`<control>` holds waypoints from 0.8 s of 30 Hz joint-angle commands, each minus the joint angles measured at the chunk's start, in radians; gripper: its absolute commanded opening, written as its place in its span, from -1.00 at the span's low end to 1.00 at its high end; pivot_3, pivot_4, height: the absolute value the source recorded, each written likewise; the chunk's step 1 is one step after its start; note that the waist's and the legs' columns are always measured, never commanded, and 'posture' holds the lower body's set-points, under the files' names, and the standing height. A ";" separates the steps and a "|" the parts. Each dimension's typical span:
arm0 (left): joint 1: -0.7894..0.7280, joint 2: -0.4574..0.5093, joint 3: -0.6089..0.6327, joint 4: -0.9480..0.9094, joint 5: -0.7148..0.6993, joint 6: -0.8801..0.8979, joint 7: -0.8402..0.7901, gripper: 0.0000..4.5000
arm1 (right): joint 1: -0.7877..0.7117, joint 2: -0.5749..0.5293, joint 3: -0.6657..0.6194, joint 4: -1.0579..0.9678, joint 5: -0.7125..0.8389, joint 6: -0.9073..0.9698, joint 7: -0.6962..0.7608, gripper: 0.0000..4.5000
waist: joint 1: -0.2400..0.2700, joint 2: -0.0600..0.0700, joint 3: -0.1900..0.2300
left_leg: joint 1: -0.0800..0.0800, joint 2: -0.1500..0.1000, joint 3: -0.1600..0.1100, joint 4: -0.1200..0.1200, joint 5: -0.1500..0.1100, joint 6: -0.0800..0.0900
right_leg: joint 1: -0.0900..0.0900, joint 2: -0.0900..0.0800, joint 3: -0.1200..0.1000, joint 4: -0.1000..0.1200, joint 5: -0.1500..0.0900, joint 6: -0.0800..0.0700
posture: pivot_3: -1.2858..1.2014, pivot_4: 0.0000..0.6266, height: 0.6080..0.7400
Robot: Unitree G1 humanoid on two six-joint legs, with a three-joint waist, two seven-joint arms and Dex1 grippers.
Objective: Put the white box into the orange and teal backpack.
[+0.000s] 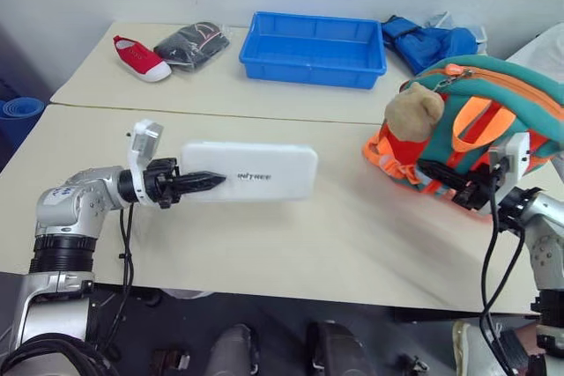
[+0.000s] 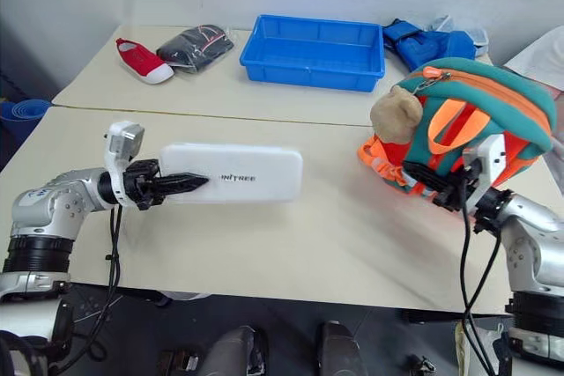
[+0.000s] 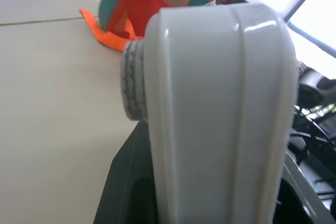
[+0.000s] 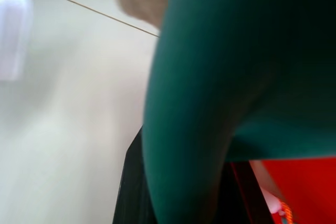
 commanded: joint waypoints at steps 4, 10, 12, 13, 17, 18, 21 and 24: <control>-0.024 -0.013 0.122 0.089 -0.029 -0.007 0.074 -0.42 | 0.014 0.062 0.052 -0.383 0.248 0.214 -0.108 -0.99 | -0.013 0.000 0.000 | 0.000 0.000 -0.001 -0.001 0.000 -0.001 | -0.001 0.000 0.000 0.003 0.000 0.000 | 0.03 -0.52 1.00; -0.020 0.005 0.165 0.086 -0.045 0.020 0.058 -0.42 | 0.103 0.032 0.092 -0.647 0.587 0.410 -0.195 -0.99 | -0.014 -0.001 0.000 | -0.003 0.000 -0.003 -0.002 0.000 -0.001 | -0.001 0.000 -0.002 0.001 0.000 0.000 | 0.03 -0.52 1.00; -0.026 0.018 0.182 0.090 -0.049 0.021 0.055 -0.42 | 0.138 0.002 0.074 -0.691 0.685 0.439 -0.224 -0.99 | -0.013 -0.001 0.001 | -0.003 0.000 -0.002 -0.002 -0.001 0.000 | -0.001 -0.001 -0.002 0.001 0.000 0.000 | 0.03 -0.52 1.00; -0.029 0.025 0.194 0.088 -0.055 0.021 0.056 -0.42 | 0.170 -0.028 0.054 -0.704 0.711 0.452 -0.225 -0.99 | -0.012 -0.002 0.001 | -0.002 0.000 -0.003 -0.002 -0.001 0.000 | -0.001 -0.001 -0.002 0.001 0.000 0.000 | 0.03 -0.52 1.00; 0.006 0.036 0.250 0.025 -0.092 0.029 0.061 -0.42 | 0.303 -0.143 -0.061 -0.662 0.659 0.452 -0.171 -0.99 | -0.008 -0.005 0.002 | -0.003 -0.001 -0.004 -0.002 -0.001 0.000 | 0.000 -0.002 -0.003 -0.004 0.000 0.000 | 0.03 -0.52 1.00; 0.023 0.033 0.270 0.000 -0.108 0.037 0.070 -0.42 | 0.320 -0.160 -0.082 -0.637 0.626 0.435 -0.156 -0.99 | -0.008 -0.005 0.002 | -0.002 -0.001 -0.004 -0.002 -0.001 0.001 | 0.000 -0.003 -0.003 -0.005 0.000 0.000 | 0.03 -0.52 1.00; 0.060 0.016 0.314 -0.065 -0.150 0.062 0.108 -0.42 | 0.345 -0.181 -0.109 -0.582 0.560 0.396 -0.123 -0.99 | -0.008 -0.006 0.002 | -0.002 -0.001 -0.004 -0.002 -0.002 0.003 | 0.001 -0.003 -0.003 -0.005 0.000 0.000 | 0.03 -0.52 1.00; 0.089 -0.010 0.344 -0.171 -0.223 0.110 0.144 -0.42 | 0.395 -0.207 -0.101 -0.546 0.453 0.354 -0.054 -0.99 | -0.008 -0.006 0.002 | -0.002 -0.001 -0.005 -0.002 -0.002 0.002 | 0.001 -0.003 -0.003 -0.005 0.000 0.000 | 0.03 -0.52 1.00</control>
